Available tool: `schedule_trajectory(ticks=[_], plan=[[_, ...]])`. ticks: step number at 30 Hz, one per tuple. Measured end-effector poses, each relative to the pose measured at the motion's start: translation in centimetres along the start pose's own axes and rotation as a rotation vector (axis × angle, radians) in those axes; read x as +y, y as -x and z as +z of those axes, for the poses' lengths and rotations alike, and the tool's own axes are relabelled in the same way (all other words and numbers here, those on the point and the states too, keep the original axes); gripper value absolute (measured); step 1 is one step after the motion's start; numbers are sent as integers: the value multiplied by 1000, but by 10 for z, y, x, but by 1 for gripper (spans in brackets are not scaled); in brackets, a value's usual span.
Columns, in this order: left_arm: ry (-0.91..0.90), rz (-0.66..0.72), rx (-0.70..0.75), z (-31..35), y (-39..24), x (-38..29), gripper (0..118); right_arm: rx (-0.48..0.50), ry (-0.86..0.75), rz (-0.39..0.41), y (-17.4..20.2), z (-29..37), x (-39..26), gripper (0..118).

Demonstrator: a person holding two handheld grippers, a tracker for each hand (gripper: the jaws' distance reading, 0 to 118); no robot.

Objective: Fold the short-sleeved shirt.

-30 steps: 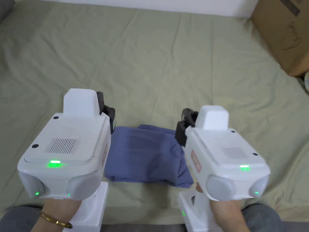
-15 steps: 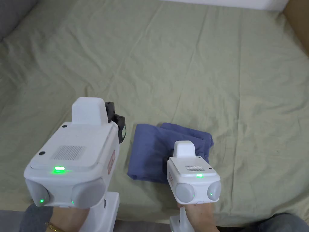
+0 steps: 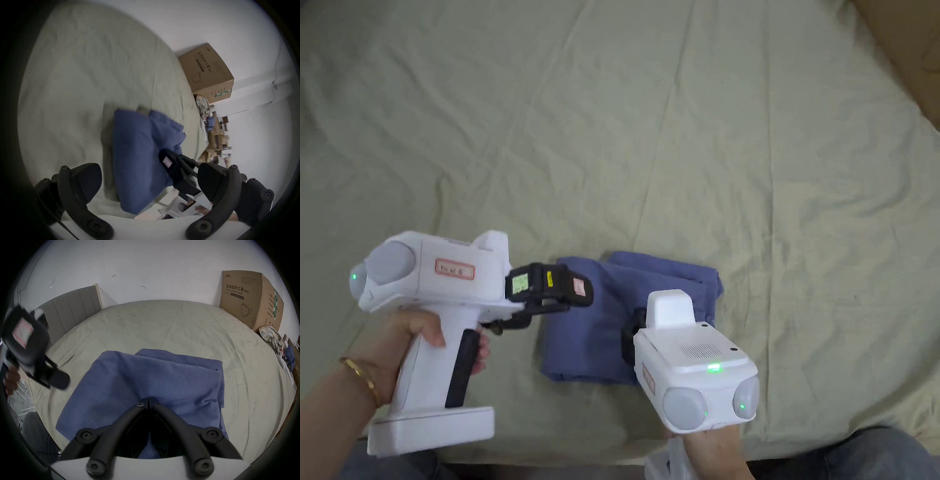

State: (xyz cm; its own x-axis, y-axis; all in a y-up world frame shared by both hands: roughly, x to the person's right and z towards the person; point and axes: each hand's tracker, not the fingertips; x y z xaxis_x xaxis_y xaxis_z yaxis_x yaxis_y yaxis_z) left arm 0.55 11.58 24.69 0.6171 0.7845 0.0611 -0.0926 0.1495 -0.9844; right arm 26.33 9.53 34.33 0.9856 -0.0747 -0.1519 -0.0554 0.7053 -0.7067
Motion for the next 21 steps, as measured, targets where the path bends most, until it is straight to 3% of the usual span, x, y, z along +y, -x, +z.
schedule_trajectory(ticks=[5, 8, 9, 10, 12, 13, 15, 17, 18, 21], plan=[[15, 43, -98, -25, 19, -3, 118, 12, 0, -14, -3, 1, 0, 0], [40, 80, -157, -32, 26, -1, 115, 63, -25, -116, -8, 16, 14, 0], [34, 80, -204, -33, 25, 1, 108, 50, -78, -126, -13, 26, 21, 0], [26, 96, -230, -35, 25, 3, 94, 36, -123, -124, -20, 37, 28, 0], [33, 111, -156, -41, 29, 6, 76, 25, -199, -127, -35, 63, 45, 0], [49, 97, -129, -44, 29, 7, 61, 11, -236, -125, -42, 75, 52, 0], [59, 65, -108, -44, 27, 7, 56, -15, -306, -118, -58, 102, 68, 0], [60, 71, -97, -43, 29, 7, 40, -42, -368, -116, -72, 126, 78, 0], [57, 71, -92, -44, 25, 6, 38, -60, -391, -112, -81, 137, 82, 0], [68, 70, 45, -44, 5, 7, 26, -98, -460, -114, -94, 166, 90, 0]])
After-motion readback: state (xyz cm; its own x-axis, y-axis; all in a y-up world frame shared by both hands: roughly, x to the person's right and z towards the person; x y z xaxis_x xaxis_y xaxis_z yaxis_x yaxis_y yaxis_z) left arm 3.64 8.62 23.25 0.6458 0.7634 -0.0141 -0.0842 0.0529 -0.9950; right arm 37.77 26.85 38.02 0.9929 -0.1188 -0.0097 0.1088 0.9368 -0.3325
